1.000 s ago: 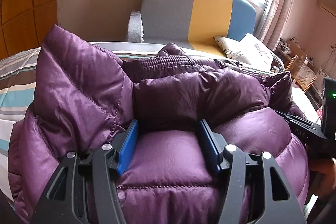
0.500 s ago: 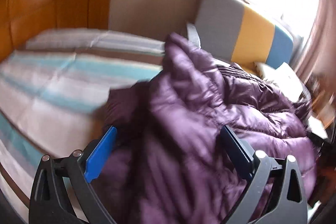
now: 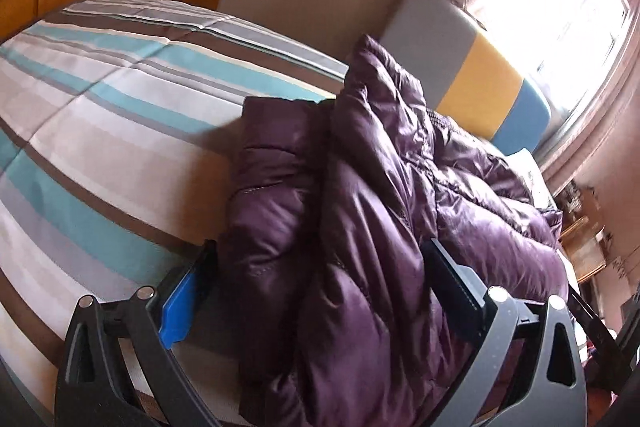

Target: Fold large clothes

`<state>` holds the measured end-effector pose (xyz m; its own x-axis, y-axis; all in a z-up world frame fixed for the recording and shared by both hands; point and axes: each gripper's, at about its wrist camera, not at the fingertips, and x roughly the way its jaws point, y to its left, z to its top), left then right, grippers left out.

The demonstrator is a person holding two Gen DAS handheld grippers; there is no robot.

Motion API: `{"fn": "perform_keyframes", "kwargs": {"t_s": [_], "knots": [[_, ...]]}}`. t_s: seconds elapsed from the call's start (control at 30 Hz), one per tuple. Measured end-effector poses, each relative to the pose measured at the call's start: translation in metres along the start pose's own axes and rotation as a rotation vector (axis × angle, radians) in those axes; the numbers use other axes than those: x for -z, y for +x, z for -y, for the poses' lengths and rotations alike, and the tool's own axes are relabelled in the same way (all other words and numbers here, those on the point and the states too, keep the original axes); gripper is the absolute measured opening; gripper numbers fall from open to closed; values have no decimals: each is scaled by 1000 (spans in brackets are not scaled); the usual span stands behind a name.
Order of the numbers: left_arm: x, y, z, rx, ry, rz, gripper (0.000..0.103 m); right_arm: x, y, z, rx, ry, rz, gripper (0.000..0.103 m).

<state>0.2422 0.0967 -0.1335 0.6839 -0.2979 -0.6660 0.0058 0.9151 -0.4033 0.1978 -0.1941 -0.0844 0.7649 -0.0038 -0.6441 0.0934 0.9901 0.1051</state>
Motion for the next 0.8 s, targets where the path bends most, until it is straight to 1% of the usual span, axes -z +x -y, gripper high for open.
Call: {"fn": "perform_keyframes", "kwargs": {"t_s": [0.03, 0.1, 0.17, 0.23, 0.27, 0.3, 0.33, 0.4, 0.47, 0.53, 0.57, 0.6, 0.63, 0.7, 0.73, 0.77, 0.8], "knots": [[0, 0, 1, -1, 2, -6, 101, -2, 10, -1, 21, -13, -22, 53], [-1, 4, 4, -14, 23, -15, 101, 1, 21, 2, 22, -10, -38, 53], [-2, 3, 4, -15, 25, -18, 101, 1, 15, 7, -5, 31, -36, 53], [-3, 2, 1, 2, 14, -16, 101, 4, 2, 17, -39, 83, -26, 53], [-4, 0, -1, 16, 5, -12, 101, 6, -10, 24, -43, 111, -10, 53], [-5, -1, -3, 33, -5, -8, 101, 9, -22, 32, -26, 129, 13, 55], [-4, -1, -5, 51, -13, -8, 100, 13, -32, 37, -6, 140, 31, 63], [-4, -1, -4, 66, -17, -15, 100, 21, -54, 62, 62, 194, 59, 74], [-4, 0, -3, 100, -28, -25, 96, 28, -61, 88, 103, 252, 40, 74], [-4, 1, 2, 100, -22, -36, 92, 37, -61, 117, 123, 334, 3, 74], [-3, 2, 3, 102, -24, -38, 89, 42, -60, 132, 112, 396, -13, 74], [-3, 2, 2, 113, -38, -37, 87, 47, -58, 145, 75, 457, -27, 74], [-3, 2, 1, 122, -49, -37, 84, 52, -54, 155, 15, 513, -41, 74], [-3, 2, -2, 142, -71, -43, 75, 57, -44, 166, -83, 583, -69, 74], [-3, 2, -2, 151, -77, -50, 67, 59, -39, 168, -129, 602, -77, 67], [-2, 2, -3, 164, -84, -59, 60, 60, -35, 168, -150, 609, -79, 60], [-2, 0, -2, 170, -85, -63, 57, 61, -32, 166, -146, 605, -85, 47]]}}
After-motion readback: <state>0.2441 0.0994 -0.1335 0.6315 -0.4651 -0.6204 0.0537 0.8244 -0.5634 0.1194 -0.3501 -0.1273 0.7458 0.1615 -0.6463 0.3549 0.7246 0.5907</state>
